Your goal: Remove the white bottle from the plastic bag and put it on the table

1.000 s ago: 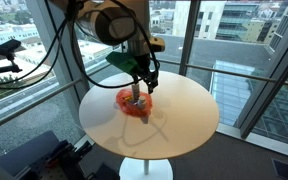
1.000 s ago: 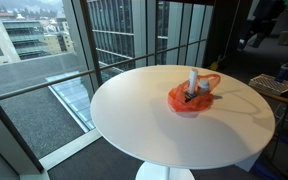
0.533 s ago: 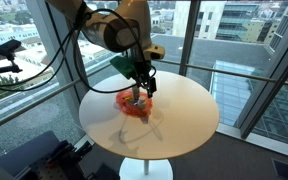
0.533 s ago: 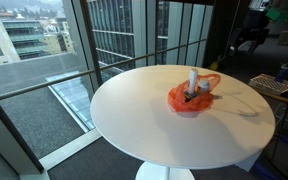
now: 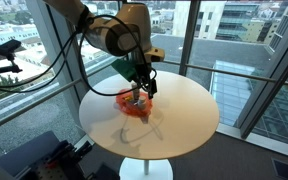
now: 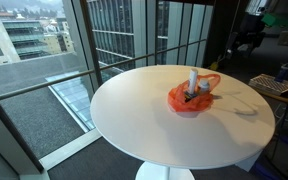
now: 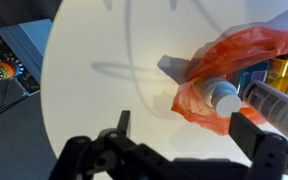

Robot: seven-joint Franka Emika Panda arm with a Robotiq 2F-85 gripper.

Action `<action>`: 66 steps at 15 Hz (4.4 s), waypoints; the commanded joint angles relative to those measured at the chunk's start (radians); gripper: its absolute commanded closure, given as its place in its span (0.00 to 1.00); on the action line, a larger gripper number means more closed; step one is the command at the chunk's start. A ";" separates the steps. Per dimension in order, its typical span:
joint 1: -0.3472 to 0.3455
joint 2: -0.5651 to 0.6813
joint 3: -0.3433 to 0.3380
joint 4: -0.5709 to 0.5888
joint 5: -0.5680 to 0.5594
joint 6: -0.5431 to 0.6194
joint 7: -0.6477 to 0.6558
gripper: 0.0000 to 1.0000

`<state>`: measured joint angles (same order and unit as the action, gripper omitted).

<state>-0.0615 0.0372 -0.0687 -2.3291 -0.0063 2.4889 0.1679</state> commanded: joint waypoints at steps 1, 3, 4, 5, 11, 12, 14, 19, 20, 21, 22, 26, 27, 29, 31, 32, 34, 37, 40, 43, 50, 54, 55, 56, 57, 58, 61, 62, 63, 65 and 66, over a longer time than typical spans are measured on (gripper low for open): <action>0.007 0.069 0.012 0.017 0.037 0.085 -0.060 0.00; 0.012 0.108 0.024 0.025 0.070 0.121 -0.093 0.00; 0.013 0.129 0.032 0.030 0.086 0.134 -0.109 0.00; 0.013 0.146 0.041 0.033 0.104 0.147 -0.125 0.00; 0.011 0.229 0.093 0.061 0.165 0.213 -0.205 0.00; 0.012 0.242 0.097 0.070 0.159 0.225 -0.208 0.00; 0.009 0.268 0.106 0.088 0.159 0.247 -0.219 0.00; 0.002 0.329 0.122 0.137 0.160 0.266 -0.226 0.00; 0.001 0.340 0.124 0.146 0.159 0.269 -0.225 0.00; 0.001 0.351 0.125 0.156 0.157 0.269 -0.223 0.00; 0.000 0.362 0.126 0.166 0.157 0.269 -0.222 0.00; -0.002 0.394 0.130 0.202 0.153 0.264 -0.219 0.00; -0.001 0.401 0.128 0.209 0.150 0.263 -0.216 0.00; 0.000 0.411 0.126 0.220 0.147 0.263 -0.213 0.14; 0.002 0.418 0.123 0.226 0.144 0.262 -0.208 0.34; 0.002 0.421 0.123 0.229 0.143 0.261 -0.208 0.42; 0.003 0.425 0.120 0.234 0.141 0.261 -0.205 0.60; 0.003 0.421 0.117 0.238 0.141 0.259 -0.199 0.81; -0.005 0.405 0.120 0.239 0.148 0.248 -0.199 0.81; -0.021 0.370 0.136 0.234 0.168 0.230 -0.212 0.81; -0.041 0.287 0.161 0.225 0.255 0.136 -0.220 0.81; -0.037 0.237 0.154 0.217 0.298 0.065 -0.230 0.81; -0.033 0.224 0.146 0.214 0.293 0.043 -0.229 0.81; -0.028 0.210 0.136 0.208 0.278 0.029 -0.225 0.81; -0.024 0.198 0.129 0.203 0.269 0.020 -0.225 0.81; -0.023 0.183 0.122 0.195 0.261 0.007 -0.227 0.81; -0.017 0.141 0.099 0.167 0.230 0.000 -0.238 0.81; -0.016 0.128 0.090 0.154 0.214 0.008 -0.239 0.81; -0.017 0.116 0.079 0.142 0.196 0.018 -0.237 0.81; -0.020 0.101 0.061 0.127 0.166 0.034 -0.231 0.81; -0.023 0.098 0.050 0.126 0.154 0.036 -0.228 0.81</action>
<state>-0.0818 0.1804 0.0108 -2.1669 0.1837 2.5133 -0.0488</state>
